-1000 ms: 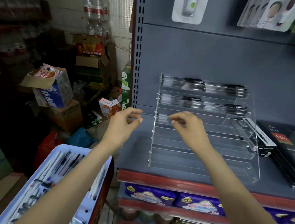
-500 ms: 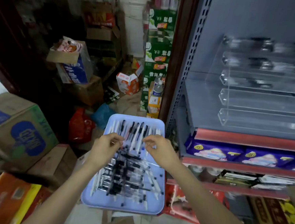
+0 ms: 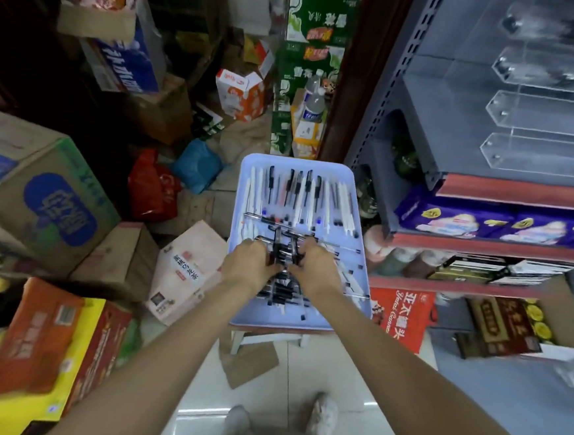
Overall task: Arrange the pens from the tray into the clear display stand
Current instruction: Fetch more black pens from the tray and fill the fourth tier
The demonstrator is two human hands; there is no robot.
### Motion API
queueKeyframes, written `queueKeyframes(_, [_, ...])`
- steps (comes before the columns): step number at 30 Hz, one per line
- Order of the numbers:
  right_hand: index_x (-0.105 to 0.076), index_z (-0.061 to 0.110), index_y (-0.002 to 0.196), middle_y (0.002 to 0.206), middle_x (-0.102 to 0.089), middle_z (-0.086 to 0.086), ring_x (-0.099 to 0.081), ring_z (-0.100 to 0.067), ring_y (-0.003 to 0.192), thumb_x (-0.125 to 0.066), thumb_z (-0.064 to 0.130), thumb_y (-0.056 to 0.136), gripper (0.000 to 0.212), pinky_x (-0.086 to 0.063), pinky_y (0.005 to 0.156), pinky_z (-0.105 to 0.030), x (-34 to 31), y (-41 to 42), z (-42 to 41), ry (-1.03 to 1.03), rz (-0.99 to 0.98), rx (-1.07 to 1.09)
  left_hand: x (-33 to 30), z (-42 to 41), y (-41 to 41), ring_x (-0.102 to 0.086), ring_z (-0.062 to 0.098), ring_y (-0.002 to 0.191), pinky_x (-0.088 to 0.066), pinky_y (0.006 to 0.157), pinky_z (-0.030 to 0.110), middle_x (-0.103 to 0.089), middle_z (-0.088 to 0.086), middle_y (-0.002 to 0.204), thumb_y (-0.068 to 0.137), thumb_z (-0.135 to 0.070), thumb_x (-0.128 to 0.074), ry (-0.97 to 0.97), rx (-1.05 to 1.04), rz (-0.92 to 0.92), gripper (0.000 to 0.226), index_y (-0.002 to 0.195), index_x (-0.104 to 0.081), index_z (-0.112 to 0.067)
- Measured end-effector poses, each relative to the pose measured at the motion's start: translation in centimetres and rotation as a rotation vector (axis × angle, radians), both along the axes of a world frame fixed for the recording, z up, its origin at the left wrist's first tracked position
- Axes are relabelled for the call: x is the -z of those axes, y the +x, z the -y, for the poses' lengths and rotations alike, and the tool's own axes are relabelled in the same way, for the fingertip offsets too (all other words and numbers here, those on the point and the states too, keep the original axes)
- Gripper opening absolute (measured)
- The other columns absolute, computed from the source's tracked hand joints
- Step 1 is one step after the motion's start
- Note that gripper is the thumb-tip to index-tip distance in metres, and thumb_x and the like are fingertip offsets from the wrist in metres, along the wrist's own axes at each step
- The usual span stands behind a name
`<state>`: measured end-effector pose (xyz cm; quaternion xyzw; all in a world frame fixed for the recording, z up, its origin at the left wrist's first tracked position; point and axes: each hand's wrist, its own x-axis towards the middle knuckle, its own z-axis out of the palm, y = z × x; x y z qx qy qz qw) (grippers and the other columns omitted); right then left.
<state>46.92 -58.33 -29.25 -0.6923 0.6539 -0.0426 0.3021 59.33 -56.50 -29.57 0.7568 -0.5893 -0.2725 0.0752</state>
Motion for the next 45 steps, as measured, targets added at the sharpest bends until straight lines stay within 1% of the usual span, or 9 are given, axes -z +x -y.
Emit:
queueKeyframes(9, [-0.048, 0.005, 0.118, 0.096, -0.067, -0.019, -0.062, -0.029, 0.089, -0.059, 0.008, 0.087, 0.033, -0.046, 0.061, -0.028, -1.2, -1.0, 1.2, 0.068, 0.185, 0.141, -0.2, 0.8, 0.3, -0.055, 0.027, 0.066, -0.039, 0.058, 0.028, -0.051, 0.006, 0.058, 0.088, -0.021, -0.057, 0.026, -0.06, -0.154, 0.036, 0.055, -0.046, -0.01])
queueKeyframes(12, [-0.038, 0.012, 0.134, 0.077, -0.065, -0.019, -0.055, -0.021, 0.063, -0.058, 0.007, 0.088, 0.05, -0.045, 0.056, -0.029, -2.2, -1.7, 2.0, 0.05, 0.285, 0.15, -0.9, 1.2, 0.8, -0.053, 0.019, 0.074, -0.037, 0.064, 0.026, -0.061, 0.007, 0.076, 0.091, -0.019, -0.055, -0.05, -0.014, -0.212, 0.019, 0.076, -0.061, -0.008])
queueKeyframes(16, [-0.023, 0.026, 0.145, 0.073, -0.06, -0.006, -0.062, -0.027, 0.079, -0.057, 0.005, 0.089, 0.069, -0.054, 0.082, -0.042, -4.1, -3.5, 3.2, 0.014, 0.511, 0.18, -2.2, 2.5, 0.9, -0.057, 0.025, 0.08, -0.039, 0.062, 0.026, -0.063, 0.014, 0.089, 0.095, -0.014, -0.048, -0.178, 0.042, -0.3, 0.012, 0.089, -0.054, -0.006])
queueKeyframes(19, [-0.034, 0.023, 0.139, 0.081, -0.064, -0.014, -0.065, -0.028, 0.08, -0.058, 0.004, 0.088, 0.059, -0.054, 0.083, -0.041, -6.8, -5.9, 4.7, -0.078, 0.617, 0.196, -4.8, 3.9, -0.6, -0.052, 0.023, 0.063, -0.044, 0.055, 0.027, -0.056, 0.012, 0.073, 0.099, -0.013, -0.037, -0.246, 0.04, -0.404, 0.013, 0.089, -0.043, -0.005])
queueKeyframes(23, [-0.038, 0.012, 0.12, 0.073, -0.063, -0.009, -0.065, -0.014, 0.058, -0.057, 0.003, 0.09, 0.037, -0.057, 0.064, -0.029, -11.6, -10.3, 7.4, -0.189, 0.892, 0.323, -9.9, 6.7, -5.0, -0.027, 0.014, 0.043, -0.022, 0.041, 0.022, -0.033, 0.002, 0.054, 0.101, -0.021, -0.037, -0.394, 0.092, -0.426, 0.019, 0.083, -0.037, -0.014])
queueKeyframes(28, [-0.036, 0.016, 0.102, 0.066, -0.063, -0.006, -0.065, -0.01, 0.053, -0.056, 0.006, 0.091, 0.025, -0.052, 0.055, -0.017, -17.1, -17.1, 11.5, -0.374, 1.119, 0.353, -15.6, 11.9, -12.8, -0.048, 0.003, 0.052, -0.033, 0.047, 0.015, -0.051, -0.008, 0.061, 0.1, -0.022, -0.039, -0.578, 0.199, -0.436, 0.025, 0.091, -0.056, -0.004])
queueKeyframes(33, [-0.035, 0.021, 0.088, 0.065, -0.063, -0.007, -0.067, -0.009, 0.056, -0.055, 0.001, 0.09, 0.029, -0.053, 0.06, -0.018, -21.0, -25.8, 16.8, -0.497, 1.243, 0.322, -18.6, 18.0, -19.7, -0.056, 0.019, 0.067, -0.04, 0.062, 0.026, -0.063, 0.004, 0.072, 0.098, -0.026, -0.045, -0.657, 0.2, -0.404, 0.024, 0.097, -0.065, -0.012])
queueKeyframes(35, [-0.037, 0.02, 0.087, 0.066, -0.063, -0.007, -0.069, -0.009, 0.06, -0.055, -0.001, 0.09, 0.027, -0.054, 0.063, -0.017, -22.0, -29.0, 19.0, -0.514, 1.254, 0.31, -19.4, 20.0, -22.1, -0.05, 0.013, 0.058, -0.034, 0.053, 0.014, -0.056, -0.001, 0.063, 0.097, -0.023, -0.046, -0.706, 0.153, -0.39, 0.024, 0.094, -0.065, -0.009])
queueKeyframes(45, [-0.059, 0.01, 0.079, 0.082, -0.064, -0.009, -0.069, -0.021, 0.075, -0.064, -0.005, 0.083, 0.016, -0.056, 0.068, -0.017, -23.0, -37.7, 28.4, -0.464, 1.003, 0.244, -20.5, 25.1, -28.5, -0.039, 0.015, 0.052, -0.029, 0.049, 0.022, -0.046, -0.001, 0.055, 0.097, -0.024, -0.047, -0.765, 0.028, -0.297, 0.022, 0.081, -0.058, -0.015])
